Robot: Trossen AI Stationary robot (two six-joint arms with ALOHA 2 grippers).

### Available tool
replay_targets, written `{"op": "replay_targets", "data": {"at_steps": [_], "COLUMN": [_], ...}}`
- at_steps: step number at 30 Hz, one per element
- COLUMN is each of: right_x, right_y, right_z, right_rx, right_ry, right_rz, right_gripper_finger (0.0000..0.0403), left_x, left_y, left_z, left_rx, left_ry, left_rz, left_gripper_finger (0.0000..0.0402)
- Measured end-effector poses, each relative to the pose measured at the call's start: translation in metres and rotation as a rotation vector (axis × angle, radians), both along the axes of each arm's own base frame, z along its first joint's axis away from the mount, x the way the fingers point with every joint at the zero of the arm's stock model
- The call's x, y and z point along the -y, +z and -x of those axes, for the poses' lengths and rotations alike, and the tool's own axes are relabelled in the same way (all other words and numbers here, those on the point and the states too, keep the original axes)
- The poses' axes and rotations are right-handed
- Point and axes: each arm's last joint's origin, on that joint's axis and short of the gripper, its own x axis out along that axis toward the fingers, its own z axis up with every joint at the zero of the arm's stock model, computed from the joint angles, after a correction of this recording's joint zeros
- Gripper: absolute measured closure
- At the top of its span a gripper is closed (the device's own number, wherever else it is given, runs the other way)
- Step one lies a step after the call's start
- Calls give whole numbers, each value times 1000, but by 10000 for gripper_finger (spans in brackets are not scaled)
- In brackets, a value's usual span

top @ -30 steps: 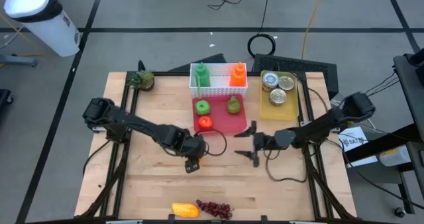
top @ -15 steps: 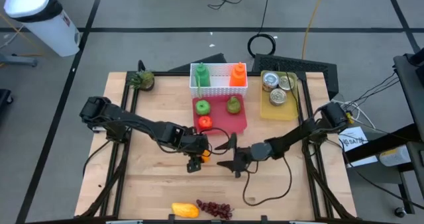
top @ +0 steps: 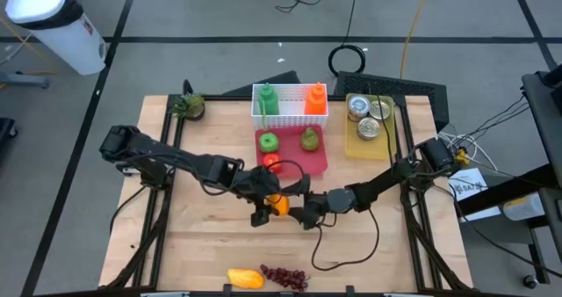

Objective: Pick & Place Food Item
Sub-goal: Put the orange into the red bin

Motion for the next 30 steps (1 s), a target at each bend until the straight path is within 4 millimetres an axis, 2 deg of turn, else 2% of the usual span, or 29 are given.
{"op": "replay_targets", "data": {"at_steps": [3, 7, 13, 17, 23, 28, 30], "right_x": [-1, -2, -7, -8, -7, -6, -5], "right_y": [1, 2, 3, 2, 4, -3, -3], "right_z": [0, 0, 2, 2, 2, 5, 5], "right_rx": [7, 14, 27, 20, 24, -14, -9], "right_ry": [46, 55, 70, 71, 64, 69, 62], "right_rz": [-5, -30, -103, -201, -307, -392, -428], "right_gripper_finger": [68, 76, 133, 133, 133, 133, 133], "left_x": [-3, -4, -3, -3, -5, -13, -14], "left_y": [1, 1, 2, 4, 19, 51, 56], "left_z": [-1, -2, -3, -4, 1, 10, 13], "left_rx": [1, 3, 24, 51, 89, 241, 269], "left_ry": [-5, -12, -24, -58, -55, 6, 22], "left_rz": [32, 42, 41, 35, 36, -38, -81], "left_gripper_finger": [132, 112, 99, 98, 97, 97, 97]}}
